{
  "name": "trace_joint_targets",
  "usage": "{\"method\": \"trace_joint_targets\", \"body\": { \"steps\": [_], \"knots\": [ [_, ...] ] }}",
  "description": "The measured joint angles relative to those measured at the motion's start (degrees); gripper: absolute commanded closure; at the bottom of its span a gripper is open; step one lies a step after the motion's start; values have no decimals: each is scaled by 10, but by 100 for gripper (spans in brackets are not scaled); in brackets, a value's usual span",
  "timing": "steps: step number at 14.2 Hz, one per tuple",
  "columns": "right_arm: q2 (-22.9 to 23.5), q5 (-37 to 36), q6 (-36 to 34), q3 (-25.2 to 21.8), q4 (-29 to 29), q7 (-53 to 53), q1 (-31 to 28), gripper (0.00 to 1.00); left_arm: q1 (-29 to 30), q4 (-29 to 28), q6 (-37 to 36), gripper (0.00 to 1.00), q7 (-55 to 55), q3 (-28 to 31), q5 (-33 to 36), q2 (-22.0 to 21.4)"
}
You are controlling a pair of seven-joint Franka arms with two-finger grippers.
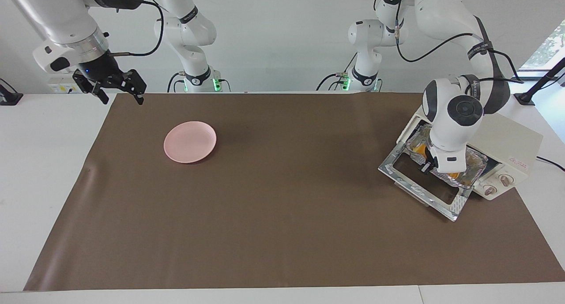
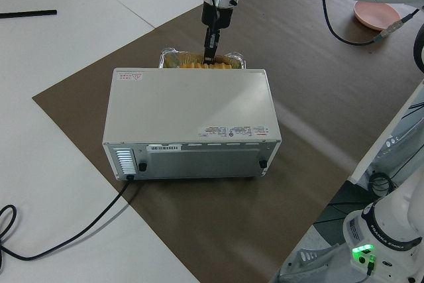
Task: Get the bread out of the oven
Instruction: 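Grasp the foil tray edge with the left gripper, then pull the foil tray out of the oven with the left gripper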
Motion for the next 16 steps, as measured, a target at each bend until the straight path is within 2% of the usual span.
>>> {"method": "trace_joint_targets", "body": {
  "steps": [8, 12, 16],
  "knots": [
    [0, 0, 0, 0, 0, 0, 0, 0, -107, 22, 26, 100, 0, -3, -118, 17],
    [0, 0, 0, 0, 0, 0, 0, 0, -165, 29, 39, 100, -31, -3, -129, 18],
    [0, 0, 0, 0, 0, 0, 0, 0, -180, 53, 37, 100, -34, -3, -129, 21]
  ]
}}
